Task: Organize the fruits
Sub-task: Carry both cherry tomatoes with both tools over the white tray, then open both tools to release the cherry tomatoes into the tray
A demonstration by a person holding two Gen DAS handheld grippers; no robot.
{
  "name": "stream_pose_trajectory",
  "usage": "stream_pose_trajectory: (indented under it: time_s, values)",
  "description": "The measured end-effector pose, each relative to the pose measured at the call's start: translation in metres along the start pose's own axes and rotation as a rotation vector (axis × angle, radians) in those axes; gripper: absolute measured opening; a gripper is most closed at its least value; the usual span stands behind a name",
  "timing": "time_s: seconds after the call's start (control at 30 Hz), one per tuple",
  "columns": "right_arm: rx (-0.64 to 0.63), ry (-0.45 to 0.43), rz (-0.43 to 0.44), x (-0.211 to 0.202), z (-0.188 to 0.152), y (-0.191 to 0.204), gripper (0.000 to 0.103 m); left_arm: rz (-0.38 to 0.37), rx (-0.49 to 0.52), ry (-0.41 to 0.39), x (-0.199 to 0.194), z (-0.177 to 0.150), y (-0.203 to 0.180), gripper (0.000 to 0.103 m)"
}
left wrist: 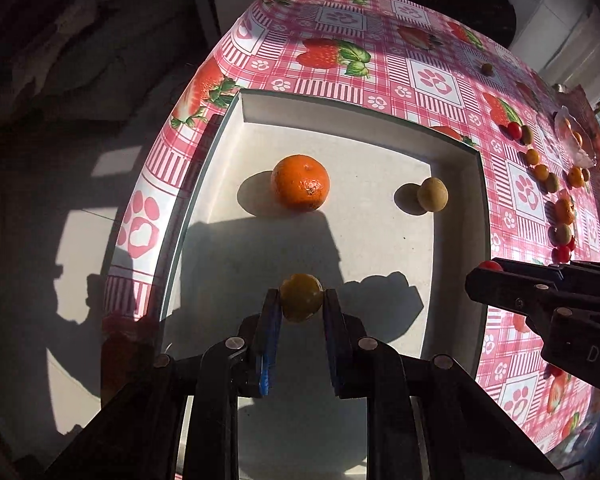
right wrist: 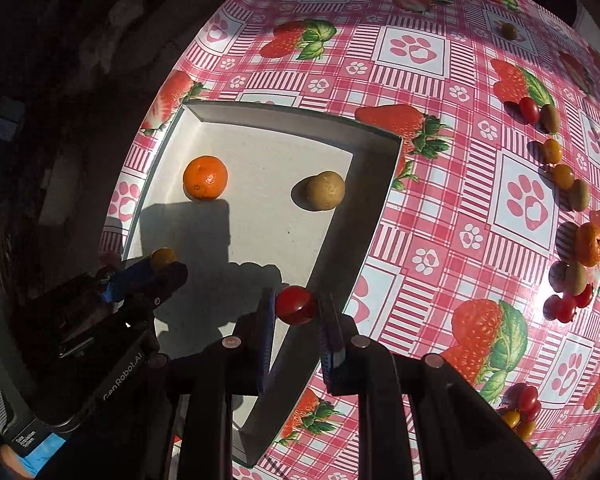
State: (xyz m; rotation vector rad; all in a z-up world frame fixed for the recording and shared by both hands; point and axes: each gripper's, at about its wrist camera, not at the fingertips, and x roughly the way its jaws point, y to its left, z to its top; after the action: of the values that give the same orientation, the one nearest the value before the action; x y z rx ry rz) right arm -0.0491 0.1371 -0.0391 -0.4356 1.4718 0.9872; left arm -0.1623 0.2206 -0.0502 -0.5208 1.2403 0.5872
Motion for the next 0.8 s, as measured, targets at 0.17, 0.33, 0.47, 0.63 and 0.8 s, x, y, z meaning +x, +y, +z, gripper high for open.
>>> stream_pose_trajectory:
  time_s: [0.17, 0.33, 0.47, 0.63, 0.8]
  values:
    - [-0.018, 0.031, -0.01, 0.019, 0.013, 0.013, 0.022, 0.012, -0.006, 0.024, 0.012, -0.001, 0.009, 0.023]
    - [-0.016, 0.049, -0.029, 0.031, 0.018, 0.016, 0.023, 0.023, 0.005, 0.041, 0.021, -0.003, 0.011, 0.023]
    - [-0.029, 0.07, -0.058, 0.043, 0.018, 0.018, 0.023, 0.029, 0.015, 0.05, 0.026, -0.003, 0.01, 0.023]
    - [-0.028, 0.09, -0.069, 0.051, 0.015, 0.018, 0.025, 0.042, 0.049, 0.047, 0.028, -0.006, 0.005, 0.023]
    - [-0.016, 0.103, -0.023, 0.054, 0.015, 0.019, 0.075, 0.108, 0.048, 0.01, 0.024, -0.007, 0.003, 0.091]
